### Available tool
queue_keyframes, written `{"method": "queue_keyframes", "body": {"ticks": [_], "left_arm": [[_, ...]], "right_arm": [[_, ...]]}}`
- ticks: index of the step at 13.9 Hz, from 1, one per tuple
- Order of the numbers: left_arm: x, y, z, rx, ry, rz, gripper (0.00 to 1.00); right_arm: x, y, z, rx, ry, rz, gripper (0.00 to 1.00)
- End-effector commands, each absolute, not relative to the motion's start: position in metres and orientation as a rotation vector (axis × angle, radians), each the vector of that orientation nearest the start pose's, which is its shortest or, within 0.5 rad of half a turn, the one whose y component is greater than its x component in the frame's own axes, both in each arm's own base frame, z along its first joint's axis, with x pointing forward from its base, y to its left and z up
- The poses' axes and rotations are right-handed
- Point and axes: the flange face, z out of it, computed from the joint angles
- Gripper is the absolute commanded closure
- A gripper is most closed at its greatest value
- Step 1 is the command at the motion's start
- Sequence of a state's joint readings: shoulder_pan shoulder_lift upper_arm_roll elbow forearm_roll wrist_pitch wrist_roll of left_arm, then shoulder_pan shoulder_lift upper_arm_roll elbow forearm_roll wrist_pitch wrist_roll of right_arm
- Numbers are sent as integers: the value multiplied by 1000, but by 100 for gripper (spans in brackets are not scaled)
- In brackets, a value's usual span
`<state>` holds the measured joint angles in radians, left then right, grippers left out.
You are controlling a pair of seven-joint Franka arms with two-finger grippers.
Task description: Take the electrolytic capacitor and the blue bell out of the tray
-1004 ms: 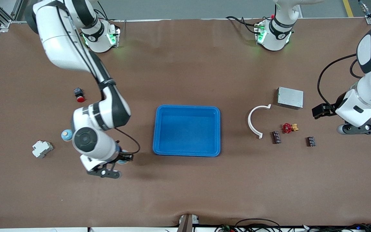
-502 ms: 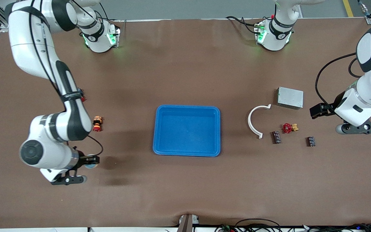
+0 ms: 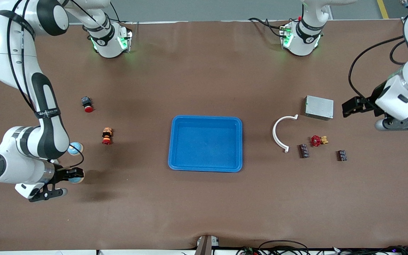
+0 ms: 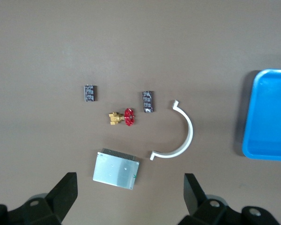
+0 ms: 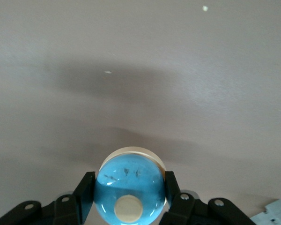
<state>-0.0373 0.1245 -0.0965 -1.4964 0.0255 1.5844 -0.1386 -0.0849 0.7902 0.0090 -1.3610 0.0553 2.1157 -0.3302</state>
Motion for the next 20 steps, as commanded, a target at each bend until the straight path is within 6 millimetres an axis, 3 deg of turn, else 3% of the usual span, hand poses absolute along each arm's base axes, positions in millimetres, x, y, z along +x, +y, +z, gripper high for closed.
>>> {"method": "queue_keyframes", "body": {"ticks": [1, 6, 8, 12, 20], "left_arm": [[573, -67, 595, -3145, -8, 56, 0], [577, -48, 595, -3146, 12, 32, 0], [575, -50, 596, -3147, 19, 34, 0], [556, -49, 612, -3145, 10, 1, 0], [562, -49, 624, -3144, 14, -46, 0]], "right_arm": [[710, -74, 248, -3039, -396, 8, 100], [706, -100, 235, -3047, -426, -41, 100], [705, -110, 234, -3052, -421, -60, 100], [704, -114, 222, -3062, -452, -116, 100], [703, -121, 208, -3070, -448, -133, 100]]}}
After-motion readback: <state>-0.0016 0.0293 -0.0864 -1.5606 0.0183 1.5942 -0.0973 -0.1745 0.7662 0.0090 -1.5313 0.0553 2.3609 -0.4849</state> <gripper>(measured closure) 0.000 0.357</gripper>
